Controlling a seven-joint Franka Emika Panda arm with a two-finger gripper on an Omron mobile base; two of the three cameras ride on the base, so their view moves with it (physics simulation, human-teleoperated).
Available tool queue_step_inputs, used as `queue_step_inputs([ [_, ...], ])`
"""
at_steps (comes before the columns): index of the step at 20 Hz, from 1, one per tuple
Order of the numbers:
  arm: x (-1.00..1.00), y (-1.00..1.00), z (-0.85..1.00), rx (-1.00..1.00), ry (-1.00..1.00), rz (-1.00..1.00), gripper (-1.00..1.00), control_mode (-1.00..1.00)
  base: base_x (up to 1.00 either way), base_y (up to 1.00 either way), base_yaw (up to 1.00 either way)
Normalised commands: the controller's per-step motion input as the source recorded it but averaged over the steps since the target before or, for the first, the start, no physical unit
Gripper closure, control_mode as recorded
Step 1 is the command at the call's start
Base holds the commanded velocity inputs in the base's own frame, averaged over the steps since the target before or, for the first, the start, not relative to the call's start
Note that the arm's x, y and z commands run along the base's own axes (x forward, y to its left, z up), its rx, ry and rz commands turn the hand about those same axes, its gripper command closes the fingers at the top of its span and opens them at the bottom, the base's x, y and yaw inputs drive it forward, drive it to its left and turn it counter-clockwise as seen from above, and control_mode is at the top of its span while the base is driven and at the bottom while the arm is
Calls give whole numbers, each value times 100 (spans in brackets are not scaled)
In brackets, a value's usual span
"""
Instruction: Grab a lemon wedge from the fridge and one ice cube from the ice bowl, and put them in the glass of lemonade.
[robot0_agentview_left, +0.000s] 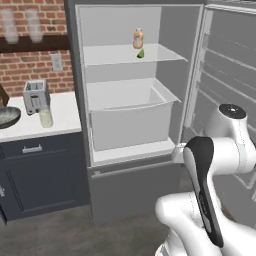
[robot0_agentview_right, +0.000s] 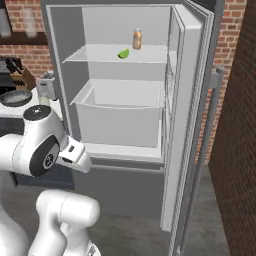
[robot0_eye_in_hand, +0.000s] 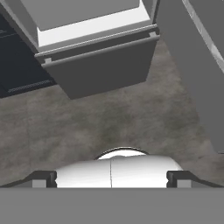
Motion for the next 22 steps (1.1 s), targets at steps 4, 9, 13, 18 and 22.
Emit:
queue_step_inputs([
  [4,0,0,0,0,0,0,-100,100,80,27,0],
  [9,0,0,0,0,0,0,-100,100,98,76,-3],
  [13,0,0,0,0,0,0,-100,100,83,18,-2],
  [18,0,0,0,0,0,0,-100,100,67,-19,0],
  [22,0,0,0,0,0,0,-100,100,56,-39,0],
])
